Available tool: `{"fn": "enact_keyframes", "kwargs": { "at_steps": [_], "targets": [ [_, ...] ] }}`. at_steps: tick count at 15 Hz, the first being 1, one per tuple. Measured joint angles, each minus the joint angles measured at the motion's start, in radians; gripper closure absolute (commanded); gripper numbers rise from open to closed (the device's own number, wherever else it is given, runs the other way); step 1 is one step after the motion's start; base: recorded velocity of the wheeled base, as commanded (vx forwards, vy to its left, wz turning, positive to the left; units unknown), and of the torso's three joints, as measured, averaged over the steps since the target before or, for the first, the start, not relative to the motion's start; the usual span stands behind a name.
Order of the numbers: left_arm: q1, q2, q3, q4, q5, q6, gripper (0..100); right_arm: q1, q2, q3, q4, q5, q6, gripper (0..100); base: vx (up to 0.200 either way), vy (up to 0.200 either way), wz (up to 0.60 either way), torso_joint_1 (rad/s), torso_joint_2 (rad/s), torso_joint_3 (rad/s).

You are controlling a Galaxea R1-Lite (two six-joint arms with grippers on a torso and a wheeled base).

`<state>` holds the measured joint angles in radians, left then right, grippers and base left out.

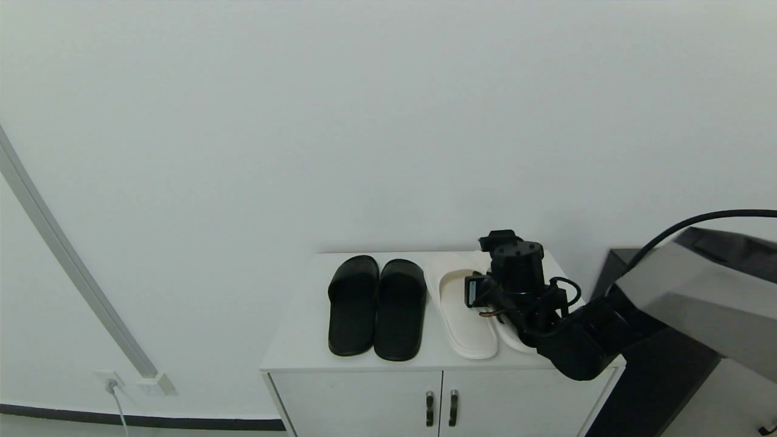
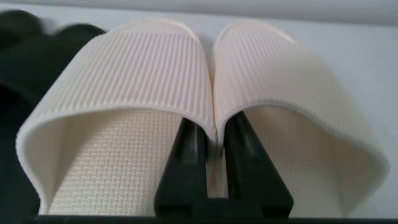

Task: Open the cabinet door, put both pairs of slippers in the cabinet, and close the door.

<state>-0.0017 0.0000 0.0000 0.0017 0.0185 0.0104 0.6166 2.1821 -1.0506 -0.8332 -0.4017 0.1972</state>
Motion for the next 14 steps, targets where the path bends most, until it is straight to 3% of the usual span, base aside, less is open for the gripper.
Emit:
{"fn": "enact_keyframes", "kwargs": {
  "at_steps": [8, 14],
  "targets": [
    [0.000, 0.000, 0.000, 0.000, -0.002, 0.001, 100, 0.019, -0.406, 0.351, 0.007, 0.440, -0.096, 100, 0.000, 0.000, 0.00, 0.000, 0.00, 0.000],
    [0.000, 0.000, 0.000, 0.000, -0.002, 0.000, 100, 0.067, -0.554, 0.424, 0.105, 0.528, -0.100, 100, 0.000, 0.000, 0.00, 0.000, 0.00, 0.000]
  ]
}}
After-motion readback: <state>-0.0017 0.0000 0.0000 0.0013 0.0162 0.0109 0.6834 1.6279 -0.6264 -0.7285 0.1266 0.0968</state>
